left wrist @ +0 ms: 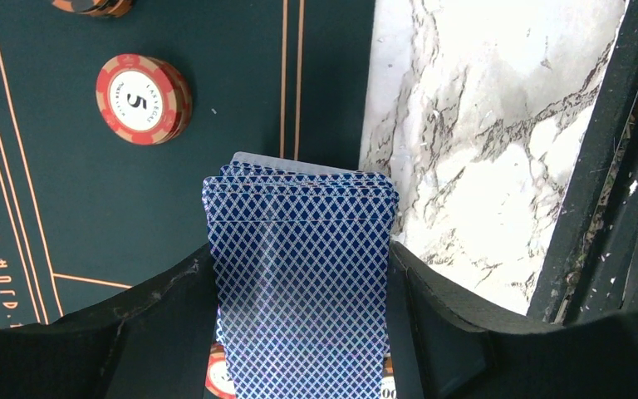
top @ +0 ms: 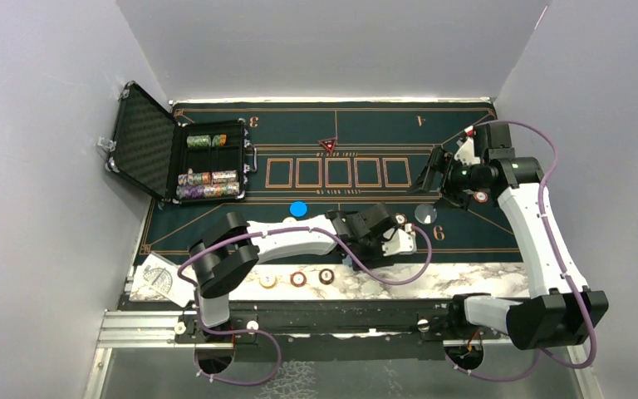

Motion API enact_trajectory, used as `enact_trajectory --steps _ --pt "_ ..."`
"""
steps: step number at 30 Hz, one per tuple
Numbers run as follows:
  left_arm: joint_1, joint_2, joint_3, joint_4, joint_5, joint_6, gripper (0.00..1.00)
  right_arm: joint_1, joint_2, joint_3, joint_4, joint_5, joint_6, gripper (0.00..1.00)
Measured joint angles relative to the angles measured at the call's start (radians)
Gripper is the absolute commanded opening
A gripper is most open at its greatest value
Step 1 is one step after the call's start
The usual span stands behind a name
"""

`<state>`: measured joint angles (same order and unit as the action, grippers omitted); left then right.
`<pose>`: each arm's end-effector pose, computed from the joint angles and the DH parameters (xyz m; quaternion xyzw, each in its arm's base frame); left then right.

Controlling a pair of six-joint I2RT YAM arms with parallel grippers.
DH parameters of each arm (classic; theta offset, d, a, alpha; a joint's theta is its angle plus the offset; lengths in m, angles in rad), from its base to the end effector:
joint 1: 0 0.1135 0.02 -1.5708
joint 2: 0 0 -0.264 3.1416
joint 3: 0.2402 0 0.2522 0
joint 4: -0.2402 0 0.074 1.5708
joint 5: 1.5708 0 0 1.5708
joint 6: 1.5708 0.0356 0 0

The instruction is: Distribute texas hold em gaming equipment

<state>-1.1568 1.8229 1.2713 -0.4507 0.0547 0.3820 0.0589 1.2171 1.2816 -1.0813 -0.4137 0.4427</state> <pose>0.1531 -0.3532 0.1996 0.6731 0.6839 -0.1302 0.2496 0.2240 0.0275 0.3462 0.1244 0.9348 0.2578 0.2102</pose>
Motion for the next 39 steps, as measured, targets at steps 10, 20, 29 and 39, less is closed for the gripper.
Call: enact_trajectory --steps 10,20,29,39 --pt "0.048 -0.053 -0.008 -0.053 -0.003 -0.027 0.0 0.0 0.057 -0.153 0.175 -0.124 0.036 0.81" --pt "0.094 -0.127 -0.011 -0.103 -0.012 -0.058 0.0 0.012 0.193 -0.309 0.376 -0.392 0.04 0.79" --pt "0.119 -0.132 -0.011 -0.139 -0.011 -0.063 0.0 0.114 0.279 -0.417 0.541 -0.584 0.038 0.9" --pt "0.137 -0.133 -0.006 -0.172 -0.001 -0.056 0.0 0.18 0.341 -0.546 0.704 -0.661 0.074 0.89"
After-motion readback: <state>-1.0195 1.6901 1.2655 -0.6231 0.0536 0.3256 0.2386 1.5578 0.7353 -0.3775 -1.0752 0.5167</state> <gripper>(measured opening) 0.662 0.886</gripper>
